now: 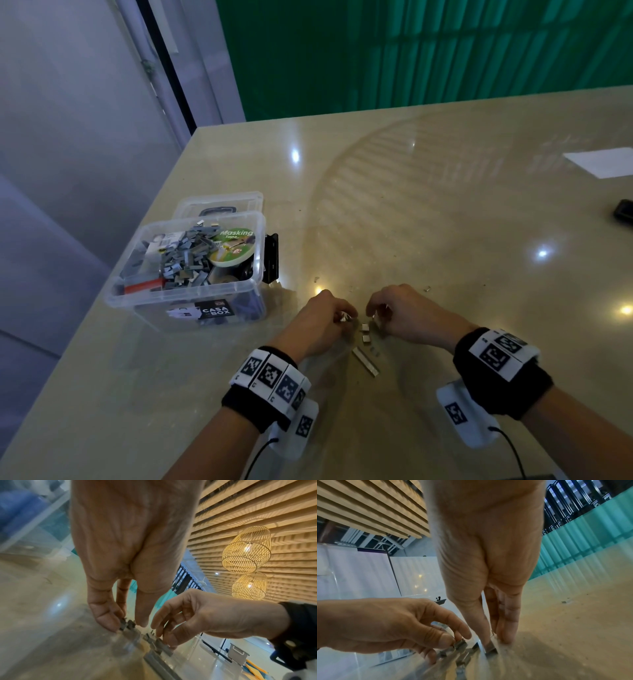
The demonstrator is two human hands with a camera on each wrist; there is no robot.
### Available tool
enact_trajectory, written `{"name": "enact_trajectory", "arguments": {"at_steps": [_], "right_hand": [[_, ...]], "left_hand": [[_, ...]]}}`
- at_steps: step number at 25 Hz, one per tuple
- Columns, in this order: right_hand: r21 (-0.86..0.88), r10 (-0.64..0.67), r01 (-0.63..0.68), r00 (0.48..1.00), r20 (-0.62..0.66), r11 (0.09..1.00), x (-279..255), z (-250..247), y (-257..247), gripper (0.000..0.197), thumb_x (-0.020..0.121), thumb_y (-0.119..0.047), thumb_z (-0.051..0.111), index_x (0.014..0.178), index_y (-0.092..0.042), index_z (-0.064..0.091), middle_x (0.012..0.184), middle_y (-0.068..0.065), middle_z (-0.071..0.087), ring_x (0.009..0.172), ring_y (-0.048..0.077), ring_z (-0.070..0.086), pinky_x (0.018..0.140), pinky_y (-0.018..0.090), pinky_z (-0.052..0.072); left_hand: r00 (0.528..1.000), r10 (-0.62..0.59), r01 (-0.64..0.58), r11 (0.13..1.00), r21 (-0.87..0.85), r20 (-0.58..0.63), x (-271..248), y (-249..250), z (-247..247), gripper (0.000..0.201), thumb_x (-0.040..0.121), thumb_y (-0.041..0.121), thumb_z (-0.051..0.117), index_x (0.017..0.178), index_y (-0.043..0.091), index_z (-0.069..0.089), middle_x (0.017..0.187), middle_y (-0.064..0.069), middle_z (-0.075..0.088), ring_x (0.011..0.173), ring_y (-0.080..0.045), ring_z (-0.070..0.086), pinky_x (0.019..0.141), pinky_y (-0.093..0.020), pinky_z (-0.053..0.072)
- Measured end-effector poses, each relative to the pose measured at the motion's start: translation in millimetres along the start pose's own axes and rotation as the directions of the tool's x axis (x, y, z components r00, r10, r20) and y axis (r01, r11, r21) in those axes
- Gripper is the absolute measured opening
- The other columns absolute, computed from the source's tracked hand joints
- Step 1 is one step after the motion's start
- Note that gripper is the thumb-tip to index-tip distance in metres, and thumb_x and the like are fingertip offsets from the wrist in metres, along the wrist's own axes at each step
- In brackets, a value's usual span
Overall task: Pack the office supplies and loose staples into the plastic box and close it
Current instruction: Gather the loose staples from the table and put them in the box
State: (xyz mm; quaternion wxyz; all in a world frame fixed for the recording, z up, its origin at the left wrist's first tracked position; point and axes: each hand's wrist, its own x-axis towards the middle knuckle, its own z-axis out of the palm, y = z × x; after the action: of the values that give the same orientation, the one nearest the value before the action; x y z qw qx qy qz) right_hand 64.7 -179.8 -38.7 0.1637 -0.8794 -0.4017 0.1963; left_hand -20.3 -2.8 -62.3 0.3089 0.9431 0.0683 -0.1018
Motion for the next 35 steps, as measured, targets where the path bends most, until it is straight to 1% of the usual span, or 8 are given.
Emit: {"name": "enact_trajectory", "arguments": {"at_steps": [4, 6, 12, 15, 19, 25, 31, 35], "right_hand": [[-0.061, -0.009, 0.011, 0.999, 0.034, 0.998, 2.3, 5.1, -4.1, 0.035, 0.087, -0.026, 0.075, 0.120, -0.019, 0.067, 0.102, -0.007, 0.048, 0.086, 0.008, 0.049, 0.062, 0.014, 0.033], [-0.105, -0.013, 0.016, 1.000, 0.025, 0.994, 2.4, 9.2, -6.8, 0.029, 0.088, -0.024, 0.073, 0.116, -0.020, 0.068, 0.101, -0.007, 0.045, 0.088, 0.010, 0.046, 0.065, 0.018, 0.034], [-0.037, -0.006, 0.006, 1.000, -0.016, 0.999, 0.6, 4.6, 0.3, 0.018, 0.091, -0.011, 0.064, 0.105, -0.014, 0.073, 0.098, -0.004, 0.061, 0.084, 0.009, 0.057, 0.067, 0.015, 0.045], [-0.050, 0.050, -0.050, 0.999, -0.012, 0.997, 0.3, 1.2, 8.8, 0.012, 0.087, -0.016, 0.069, 0.099, -0.018, 0.073, 0.099, -0.002, 0.066, 0.086, 0.014, 0.063, 0.072, 0.025, 0.054], [-0.081, 0.101, -0.100, 0.995, 0.003, 0.992, 2.7, 11.8, 3.6, 0.018, 0.084, -0.015, 0.074, 0.082, -0.024, 0.058, 0.087, -0.003, 0.056, 0.078, 0.016, 0.059, 0.061, 0.020, 0.040], [-0.065, 0.096, -0.094, 0.995, 0.019, 0.993, 10.7, 4.0, 6.8, 0.019, 0.084, -0.016, 0.070, 0.077, -0.028, 0.058, 0.088, -0.004, 0.056, 0.077, 0.013, 0.058, 0.059, 0.018, 0.037], [-0.112, 0.079, -0.081, 0.997, -0.023, 0.990, 11.2, -2.6, 6.0, 0.023, 0.090, -0.024, 0.065, 0.076, -0.028, 0.047, 0.079, -0.009, 0.046, 0.070, 0.009, 0.047, 0.054, 0.018, 0.028], [-0.027, 0.078, -0.080, 0.994, -0.075, 0.996, 10.2, 3.8, 9.9, 0.010, 0.097, -0.020, 0.059, 0.090, -0.024, 0.055, 0.086, -0.003, 0.057, 0.077, 0.015, 0.058, 0.057, 0.019, 0.033]], "left_hand": [[0.998, -0.036, 0.034, 0.999, 0.030, 0.054, -12.9, 7.9, 1.9, 0.062, 0.077, 0.049, 0.078, 0.131, 0.024, 0.059, 0.124, 0.000, 0.045, 0.112, -0.018, 0.049, 0.096, -0.034, 0.050], [0.994, -0.083, 0.076, 0.993, 0.093, 0.074, -13.3, 13.2, 8.6, 0.071, 0.072, 0.055, 0.080, 0.130, 0.024, 0.054, 0.127, 0.001, 0.037, 0.118, -0.018, 0.036, 0.100, -0.036, 0.044], [0.990, -0.129, 0.129, 0.992, 0.004, -0.049, 0.7, 8.3, 8.9, 0.034, 0.089, 0.027, 0.071, 0.119, 0.024, 0.056, 0.122, -0.004, 0.040, 0.118, -0.026, 0.042, 0.095, -0.034, 0.046], [0.989, -0.133, 0.131, 0.991, -0.030, -0.065, 4.5, 1.5, 6.7, 0.026, 0.095, 0.026, 0.062, 0.120, 0.027, 0.058, 0.120, -0.006, 0.043, 0.114, -0.029, 0.048, 0.094, -0.036, 0.047], [0.988, -0.104, 0.104, 0.995, -0.007, -0.113, 5.0, 9.6, 9.3, 0.026, 0.098, 0.031, 0.057, 0.124, 0.027, 0.057, 0.123, -0.007, 0.044, 0.117, -0.027, 0.045, 0.093, -0.035, 0.046], [0.991, 0.058, -0.022, 0.957, 0.290, -0.118, 2.1, 26.7, 14.2, 0.023, 0.090, 0.034, 0.066, 0.109, 0.021, 0.072, 0.111, -0.002, 0.055, 0.110, -0.022, 0.044, 0.086, -0.036, 0.048], [0.990, 0.048, -0.010, 0.961, 0.277, -0.130, 2.8, 24.6, 11.6, 0.019, 0.093, 0.029, 0.063, 0.105, 0.019, 0.073, 0.109, -0.001, 0.057, 0.109, -0.023, 0.046, 0.088, -0.036, 0.047], [0.974, 0.030, 0.000, 0.991, 0.133, -0.225, -9.5, 9.1, -1.5, 0.020, 0.094, 0.036, 0.061, 0.107, 0.022, 0.066, 0.109, 0.004, 0.058, 0.105, -0.014, 0.047, 0.089, -0.031, 0.047]]}}
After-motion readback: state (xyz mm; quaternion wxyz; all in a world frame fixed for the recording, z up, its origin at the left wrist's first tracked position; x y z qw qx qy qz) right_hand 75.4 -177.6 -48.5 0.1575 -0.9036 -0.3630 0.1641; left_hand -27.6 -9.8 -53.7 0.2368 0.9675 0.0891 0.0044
